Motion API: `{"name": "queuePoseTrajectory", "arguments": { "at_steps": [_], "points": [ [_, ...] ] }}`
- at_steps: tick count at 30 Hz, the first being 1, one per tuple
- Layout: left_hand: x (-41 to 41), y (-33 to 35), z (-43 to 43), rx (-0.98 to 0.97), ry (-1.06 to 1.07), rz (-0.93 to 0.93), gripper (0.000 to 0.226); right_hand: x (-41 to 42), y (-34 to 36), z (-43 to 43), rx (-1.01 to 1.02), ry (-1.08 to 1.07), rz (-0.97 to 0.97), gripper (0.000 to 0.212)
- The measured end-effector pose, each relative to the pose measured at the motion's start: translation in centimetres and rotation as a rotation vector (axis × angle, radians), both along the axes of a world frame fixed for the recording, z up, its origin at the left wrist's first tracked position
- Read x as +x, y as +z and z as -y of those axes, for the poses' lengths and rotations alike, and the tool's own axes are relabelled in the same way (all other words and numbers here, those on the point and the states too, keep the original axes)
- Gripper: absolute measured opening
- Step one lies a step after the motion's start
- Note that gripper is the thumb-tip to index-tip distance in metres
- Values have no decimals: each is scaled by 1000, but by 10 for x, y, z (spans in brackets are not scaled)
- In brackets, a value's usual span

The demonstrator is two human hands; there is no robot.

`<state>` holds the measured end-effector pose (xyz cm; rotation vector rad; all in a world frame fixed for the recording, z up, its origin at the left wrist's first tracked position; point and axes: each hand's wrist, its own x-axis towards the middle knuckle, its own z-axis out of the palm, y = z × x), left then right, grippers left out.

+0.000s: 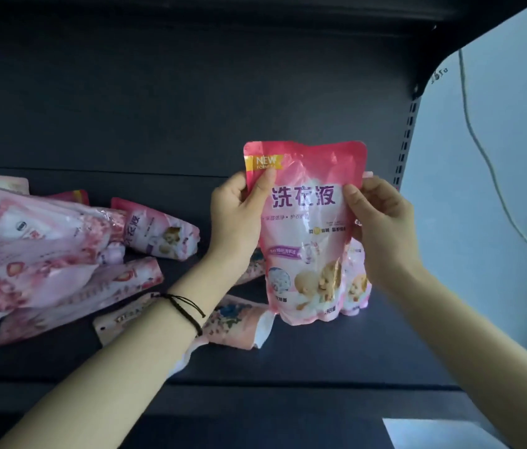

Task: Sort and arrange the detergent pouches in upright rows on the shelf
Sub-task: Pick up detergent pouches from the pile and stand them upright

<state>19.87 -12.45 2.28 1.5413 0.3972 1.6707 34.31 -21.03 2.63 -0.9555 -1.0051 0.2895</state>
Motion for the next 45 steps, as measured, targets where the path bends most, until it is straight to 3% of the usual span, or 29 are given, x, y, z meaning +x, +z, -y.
{"name": "queuePoseTrajectory", "arguments": {
  "at_steps": [10, 14, 18, 23, 28, 31, 35, 39, 45],
  "points": [
    [56, -29, 27, -50, -92, -194, 26, 66, -41, 32, -106, -75, -53, 21],
    [62, -29, 27, -1, -51, -289, 47, 81, -49, 33, -137, -76, -23, 18],
    [55, -19, 21, 49, -51, -469, 40, 92, -41, 36, -183, -78, 98, 20],
    [16, -2, 10, 240, -4, -761, 11, 93, 1, 43, -170, -184, 410, 19],
    [-42, 9, -5, 588, 444, -1346, 31, 66, 56, 52, -117, -322, 892, 9],
    [-77, 8, -15, 666, 552, -1528, 36, 33, 70, 49, -52, -385, 1140, 10],
    [-126, 3, -27, 665, 670, -1612, 35, -24, 65, 33, -79, -307, 1437, 23],
    [-174, -6, -43, 648, 714, -1668, 35, -76, 44, -8, -283, -187, 1710, 29],
    [-212, -38, -70, 511, 514, -1632, 33, -117, -6, -91, -738, -23, 1801, 28]
  ]
}}
